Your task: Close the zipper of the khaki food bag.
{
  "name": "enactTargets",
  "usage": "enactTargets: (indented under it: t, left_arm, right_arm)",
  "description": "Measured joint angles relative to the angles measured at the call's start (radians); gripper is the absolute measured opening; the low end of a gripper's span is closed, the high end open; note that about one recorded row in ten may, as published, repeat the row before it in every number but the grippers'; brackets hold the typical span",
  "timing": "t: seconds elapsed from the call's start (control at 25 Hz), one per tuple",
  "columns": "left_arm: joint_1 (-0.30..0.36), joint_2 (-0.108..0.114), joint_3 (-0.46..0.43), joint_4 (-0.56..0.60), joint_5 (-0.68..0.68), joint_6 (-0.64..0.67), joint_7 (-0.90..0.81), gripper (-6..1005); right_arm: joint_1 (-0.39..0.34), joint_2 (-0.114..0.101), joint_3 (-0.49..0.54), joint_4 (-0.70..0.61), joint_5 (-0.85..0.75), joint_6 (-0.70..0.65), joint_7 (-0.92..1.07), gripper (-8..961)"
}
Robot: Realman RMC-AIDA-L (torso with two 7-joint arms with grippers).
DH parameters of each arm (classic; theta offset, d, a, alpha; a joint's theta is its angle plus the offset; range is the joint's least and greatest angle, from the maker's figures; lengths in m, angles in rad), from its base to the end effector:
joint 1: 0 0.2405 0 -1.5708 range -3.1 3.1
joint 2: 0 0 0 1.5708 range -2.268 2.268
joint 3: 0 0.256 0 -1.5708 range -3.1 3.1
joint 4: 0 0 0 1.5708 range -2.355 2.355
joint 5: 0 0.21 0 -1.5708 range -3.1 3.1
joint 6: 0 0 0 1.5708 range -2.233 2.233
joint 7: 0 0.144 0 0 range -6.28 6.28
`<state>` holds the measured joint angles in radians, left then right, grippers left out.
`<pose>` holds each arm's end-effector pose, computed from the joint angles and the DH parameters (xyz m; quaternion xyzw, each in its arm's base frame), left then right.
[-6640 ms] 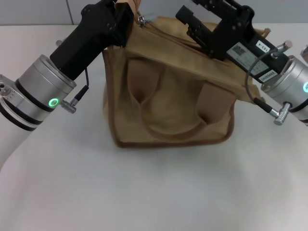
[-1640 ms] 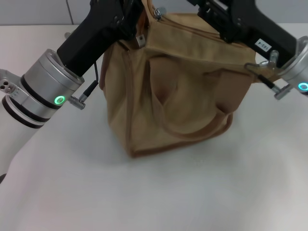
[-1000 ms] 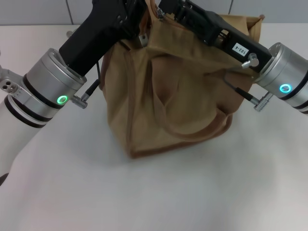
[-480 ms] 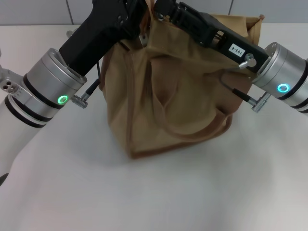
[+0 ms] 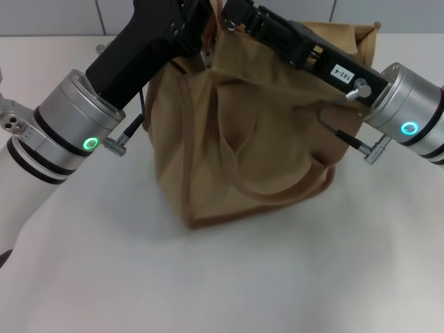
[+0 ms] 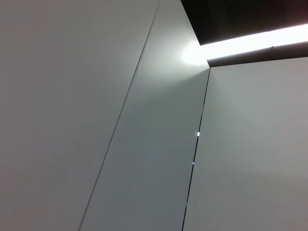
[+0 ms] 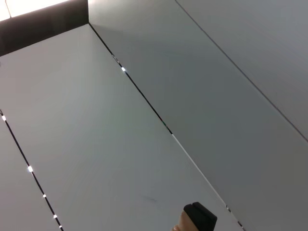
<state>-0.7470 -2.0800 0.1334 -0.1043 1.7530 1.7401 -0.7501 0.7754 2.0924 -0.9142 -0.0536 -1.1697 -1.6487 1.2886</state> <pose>-0.1681 0.3361 -0.0281 -0.7495 -0.1358 -0.6124 0.2117 0.1634 0.3470 -0.0400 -0.7770 0.2918 0.5564 0.0395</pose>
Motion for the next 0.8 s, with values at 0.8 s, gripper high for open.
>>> enactTargets:
  t: [0.8]
  left_arm:
    - [0.004, 0.000, 0.000, -0.006, -0.006, 0.002, 0.000, 22]
  right_arm:
    - [-0.080, -0.001, 0.007, -0.019, 0.003, -0.123, 0.033, 496]
